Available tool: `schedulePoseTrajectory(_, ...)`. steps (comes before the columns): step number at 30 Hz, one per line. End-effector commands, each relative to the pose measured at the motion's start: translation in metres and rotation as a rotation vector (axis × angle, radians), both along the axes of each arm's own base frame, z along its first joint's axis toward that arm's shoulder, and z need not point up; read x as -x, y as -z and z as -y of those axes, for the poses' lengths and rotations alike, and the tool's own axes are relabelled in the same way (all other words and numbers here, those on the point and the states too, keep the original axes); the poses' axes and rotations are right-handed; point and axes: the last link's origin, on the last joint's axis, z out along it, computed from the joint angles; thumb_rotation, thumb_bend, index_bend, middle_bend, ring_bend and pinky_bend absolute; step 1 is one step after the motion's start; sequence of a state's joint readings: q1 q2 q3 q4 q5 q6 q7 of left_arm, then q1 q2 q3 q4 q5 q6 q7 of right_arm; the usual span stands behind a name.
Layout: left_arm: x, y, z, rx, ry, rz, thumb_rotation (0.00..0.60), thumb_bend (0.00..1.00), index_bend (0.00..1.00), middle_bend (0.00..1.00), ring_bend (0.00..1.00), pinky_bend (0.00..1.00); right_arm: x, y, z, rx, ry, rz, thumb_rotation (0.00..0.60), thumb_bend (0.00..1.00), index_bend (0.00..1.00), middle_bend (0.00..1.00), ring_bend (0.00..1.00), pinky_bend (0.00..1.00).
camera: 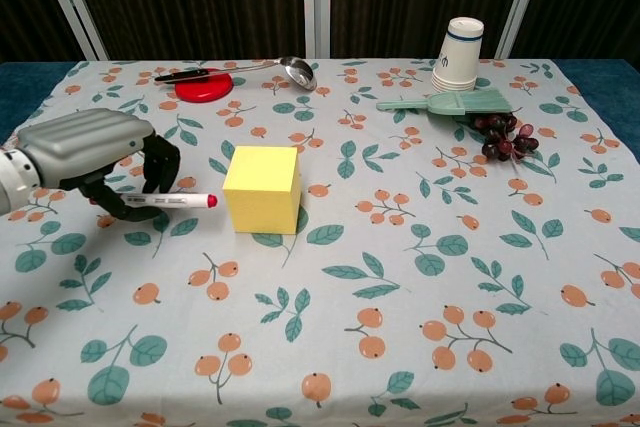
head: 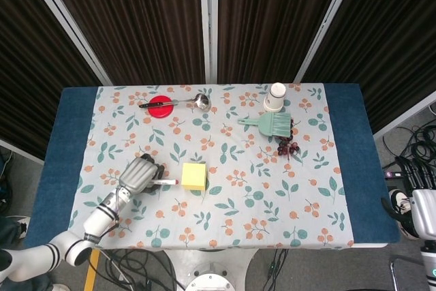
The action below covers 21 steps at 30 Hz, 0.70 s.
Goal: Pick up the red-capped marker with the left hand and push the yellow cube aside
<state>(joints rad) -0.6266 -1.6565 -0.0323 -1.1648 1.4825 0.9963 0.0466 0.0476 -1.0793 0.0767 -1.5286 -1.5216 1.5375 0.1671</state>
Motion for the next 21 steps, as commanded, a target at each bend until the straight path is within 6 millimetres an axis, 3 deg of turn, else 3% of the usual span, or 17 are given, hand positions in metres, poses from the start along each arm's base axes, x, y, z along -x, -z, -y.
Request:
schedulePoseTrajectory(1,-0.012,0.006,-0.005,0.003,0.008,0.018,0.6,0.38,0.72,0.74,0.49,0.32,0.0,-0.001,-0.001,0.002,0.0,-0.001,0.6,0.18,0.0,0.09,0.0,0.0)
schedulePoseTrajectory(21,-0.083,0.045,-0.031,0.049,0.072,0.011,0.6,0.38,0.72,0.74,0.49,0.32,0.007,-0.005,-0.003,0.01,0.02,0.0,0.6,0.18,0.0,0.09,0.0,0.0)
